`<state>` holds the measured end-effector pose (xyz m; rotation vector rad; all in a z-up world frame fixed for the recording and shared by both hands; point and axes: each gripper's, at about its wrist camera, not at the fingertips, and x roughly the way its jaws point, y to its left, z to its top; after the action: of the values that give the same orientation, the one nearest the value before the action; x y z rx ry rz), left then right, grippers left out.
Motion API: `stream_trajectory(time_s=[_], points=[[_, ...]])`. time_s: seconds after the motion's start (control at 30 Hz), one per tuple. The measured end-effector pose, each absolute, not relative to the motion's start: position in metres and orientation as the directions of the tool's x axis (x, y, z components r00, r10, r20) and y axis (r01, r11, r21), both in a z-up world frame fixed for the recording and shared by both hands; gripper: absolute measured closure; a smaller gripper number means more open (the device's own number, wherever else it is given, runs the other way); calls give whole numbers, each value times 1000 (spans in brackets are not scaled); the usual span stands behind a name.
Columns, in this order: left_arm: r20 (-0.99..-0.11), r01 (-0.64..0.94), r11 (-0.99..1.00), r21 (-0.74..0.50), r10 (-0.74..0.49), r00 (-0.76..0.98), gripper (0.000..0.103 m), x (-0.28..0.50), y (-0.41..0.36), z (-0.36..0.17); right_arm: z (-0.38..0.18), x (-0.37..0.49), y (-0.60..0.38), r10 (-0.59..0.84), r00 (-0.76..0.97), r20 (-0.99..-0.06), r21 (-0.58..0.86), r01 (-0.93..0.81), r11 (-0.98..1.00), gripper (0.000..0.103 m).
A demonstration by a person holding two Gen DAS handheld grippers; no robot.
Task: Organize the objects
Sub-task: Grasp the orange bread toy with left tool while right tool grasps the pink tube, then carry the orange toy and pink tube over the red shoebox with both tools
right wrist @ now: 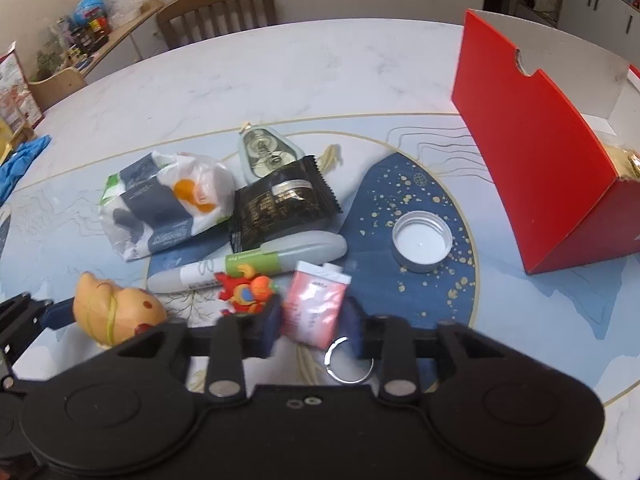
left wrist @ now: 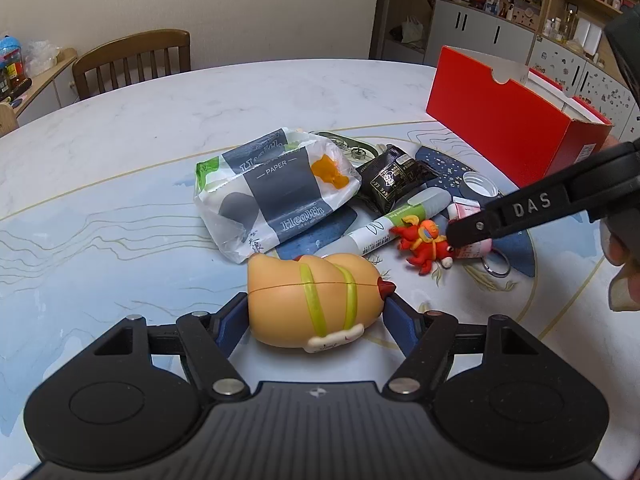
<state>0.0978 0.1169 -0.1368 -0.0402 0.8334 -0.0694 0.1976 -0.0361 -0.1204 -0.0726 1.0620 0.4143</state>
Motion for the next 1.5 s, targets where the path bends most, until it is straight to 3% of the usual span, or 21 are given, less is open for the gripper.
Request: stream_trajectory(time_s=[0.47, 0.57, 0.73, 1.23, 1.37, 1.5], points=[[-736, 38, 995, -92, -94, 671, 29, 94, 125, -137, -116, 171, -58, 318, 399, -860, 109, -466, 878, 76], [-730, 38, 995, -97, -97, 677, 23, 86, 128, -136, -114, 167, -65, 325, 401, -857, 111, -471, 875, 77], [-727, 8, 992, -125, -97, 680, 23, 78, 135, -133, -110, 163, -78, 320, 416, -852, 93, -480, 872, 77], [-734, -32, 998, -53, -17, 679, 23, 91, 115, -136, -87, 159, -118, 328, 463, -823, 99, -452, 887, 77], [-736, -46, 998, -50, -6, 677, 32, 93, 111, -134, -78, 162, -132, 336, 479, -811, 106, -444, 890, 77], [-730, -58, 996, -65, -8, 684, 35, 93, 105, -129, -67, 166, -148, 352, 496, -794, 120, -440, 890, 77]])
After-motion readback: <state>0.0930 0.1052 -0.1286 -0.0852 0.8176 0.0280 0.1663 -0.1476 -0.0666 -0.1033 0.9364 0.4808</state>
